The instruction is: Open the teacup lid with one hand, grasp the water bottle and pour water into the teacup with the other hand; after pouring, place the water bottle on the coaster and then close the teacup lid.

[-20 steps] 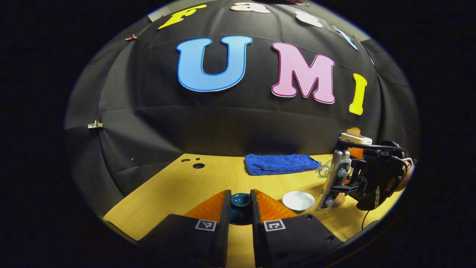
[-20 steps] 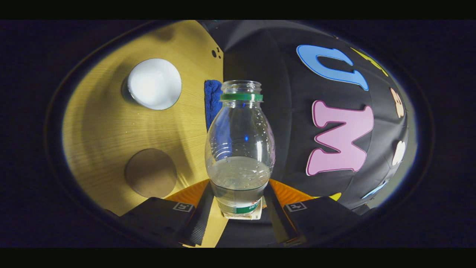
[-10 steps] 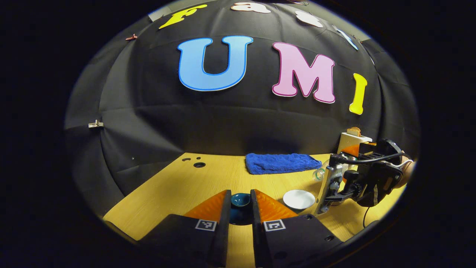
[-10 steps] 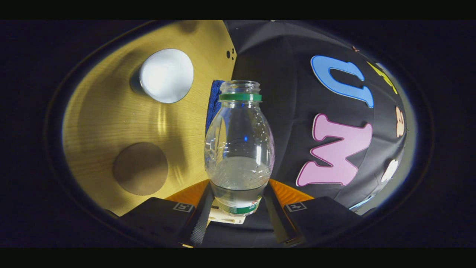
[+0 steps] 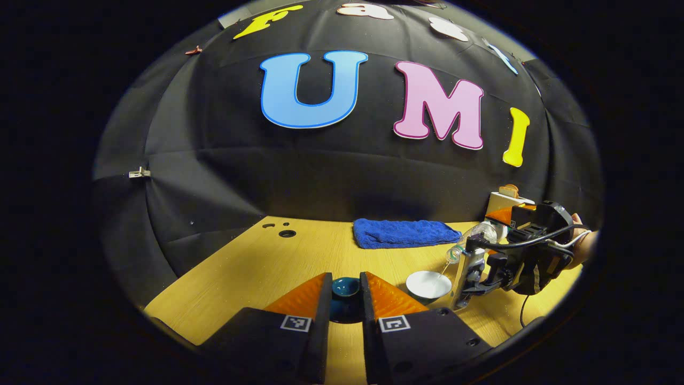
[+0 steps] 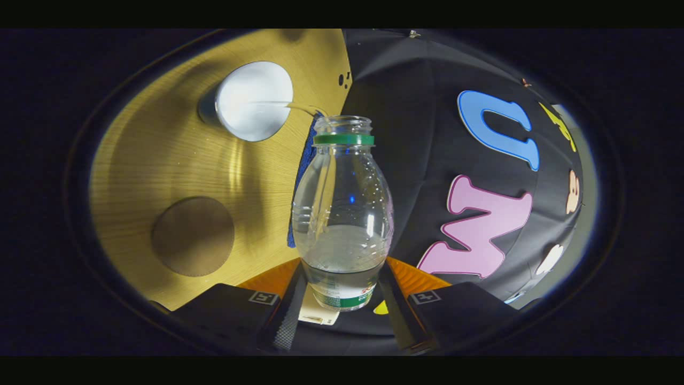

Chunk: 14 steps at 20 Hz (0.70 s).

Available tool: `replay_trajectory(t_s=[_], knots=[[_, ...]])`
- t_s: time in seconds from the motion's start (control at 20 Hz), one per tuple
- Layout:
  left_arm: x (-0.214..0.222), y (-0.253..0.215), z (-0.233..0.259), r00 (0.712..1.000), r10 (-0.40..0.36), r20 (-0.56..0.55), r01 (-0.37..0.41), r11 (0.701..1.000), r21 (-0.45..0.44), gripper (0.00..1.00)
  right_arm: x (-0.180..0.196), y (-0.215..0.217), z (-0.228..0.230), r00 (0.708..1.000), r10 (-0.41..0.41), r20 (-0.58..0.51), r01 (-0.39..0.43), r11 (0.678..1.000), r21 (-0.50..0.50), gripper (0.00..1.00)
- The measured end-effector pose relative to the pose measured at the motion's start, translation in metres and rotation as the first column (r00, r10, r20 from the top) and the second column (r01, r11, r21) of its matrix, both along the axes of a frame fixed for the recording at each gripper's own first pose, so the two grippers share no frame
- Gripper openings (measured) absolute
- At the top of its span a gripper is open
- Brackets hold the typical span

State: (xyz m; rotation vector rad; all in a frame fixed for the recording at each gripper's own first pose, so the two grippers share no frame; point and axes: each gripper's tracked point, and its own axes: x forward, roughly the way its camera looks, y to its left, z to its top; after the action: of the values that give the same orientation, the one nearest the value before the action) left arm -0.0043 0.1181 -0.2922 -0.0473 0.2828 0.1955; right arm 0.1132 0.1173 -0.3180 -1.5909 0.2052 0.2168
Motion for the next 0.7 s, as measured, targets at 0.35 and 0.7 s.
replay_trajectory(t_s=[0.35, 0.7], knots=[[-0.001, -0.002, 0.0, 1.0, -0.007, 0.007, 0.007, 1.0, -0.004, 0.31, 0.007, -0.002, 0.006, 1.0, 0.013, 0.026, -0.012, 0.999, -0.031, 0.7], [-0.005, -0.005, -0.001, 1.0, -0.023, 0.009, 0.023, 1.0, -0.008, 0.31, 0.008, 0.001, 0.011, 0.998, 0.043, 0.055, -0.04, 0.997, -0.059, 0.73]])
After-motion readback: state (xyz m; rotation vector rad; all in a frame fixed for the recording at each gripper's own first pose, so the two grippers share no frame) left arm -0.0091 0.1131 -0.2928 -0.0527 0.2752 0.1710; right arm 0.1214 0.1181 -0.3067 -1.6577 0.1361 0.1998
